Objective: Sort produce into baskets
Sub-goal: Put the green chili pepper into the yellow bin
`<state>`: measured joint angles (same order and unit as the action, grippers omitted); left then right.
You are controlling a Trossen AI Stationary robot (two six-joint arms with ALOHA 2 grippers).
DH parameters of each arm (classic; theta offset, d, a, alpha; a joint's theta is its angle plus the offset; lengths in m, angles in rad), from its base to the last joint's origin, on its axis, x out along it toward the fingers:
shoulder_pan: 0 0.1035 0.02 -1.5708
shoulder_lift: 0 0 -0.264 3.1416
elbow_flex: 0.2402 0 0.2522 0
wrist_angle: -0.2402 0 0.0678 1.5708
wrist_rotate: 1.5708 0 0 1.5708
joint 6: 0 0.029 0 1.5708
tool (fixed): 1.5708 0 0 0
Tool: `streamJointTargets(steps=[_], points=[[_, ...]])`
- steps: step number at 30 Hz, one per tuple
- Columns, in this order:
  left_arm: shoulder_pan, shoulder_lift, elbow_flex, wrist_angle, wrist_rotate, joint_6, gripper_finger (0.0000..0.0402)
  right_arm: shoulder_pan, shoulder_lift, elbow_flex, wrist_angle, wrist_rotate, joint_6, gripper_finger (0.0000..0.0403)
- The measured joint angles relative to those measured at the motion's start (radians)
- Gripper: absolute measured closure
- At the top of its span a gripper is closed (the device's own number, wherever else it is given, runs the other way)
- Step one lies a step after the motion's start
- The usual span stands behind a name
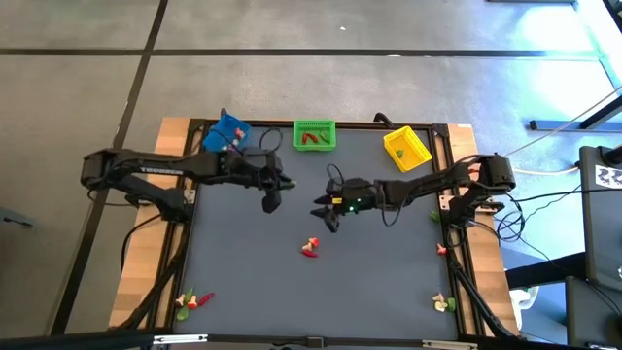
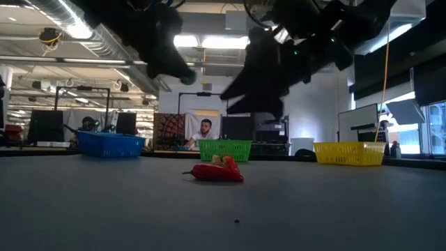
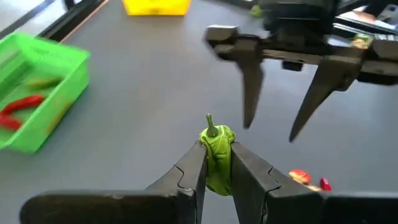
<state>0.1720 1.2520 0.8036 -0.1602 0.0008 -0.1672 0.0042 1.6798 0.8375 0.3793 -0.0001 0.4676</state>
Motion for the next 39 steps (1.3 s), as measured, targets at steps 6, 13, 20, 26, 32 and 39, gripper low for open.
streamJointTargets(steps=[6,13,20,26,32,39], points=[[-0.055,0.072,0.0,0.17,0.001,0.019,0.0345,0.0,0.0,0.0,0.089,0.003,-0.058,0.0116],[-0.097,0.125,0.0,0.278,0.001,0.047,0.0345,0.002,0.0,0.0,0.187,0.053,-0.18,0.0124],[-0.114,0.141,0.0,0.33,-0.004,0.092,0.0345,0.002,0.0,0.0,0.258,0.015,-0.266,0.0183],[-0.113,0.141,0.0,0.33,-0.01,0.094,0.0345,0.002,0.0,0.0,0.255,0.008,-0.28,0.0256],[-0.113,0.141,0.0,0.327,-0.01,0.099,0.0345,0.002,0.0,0.0,0.247,0.007,-0.301,0.0352],[-0.104,0.141,0.0,0.324,-0.012,0.069,0.0321,0.002,0.0,0.0,0.24,0.007,-0.323,0.0386]])
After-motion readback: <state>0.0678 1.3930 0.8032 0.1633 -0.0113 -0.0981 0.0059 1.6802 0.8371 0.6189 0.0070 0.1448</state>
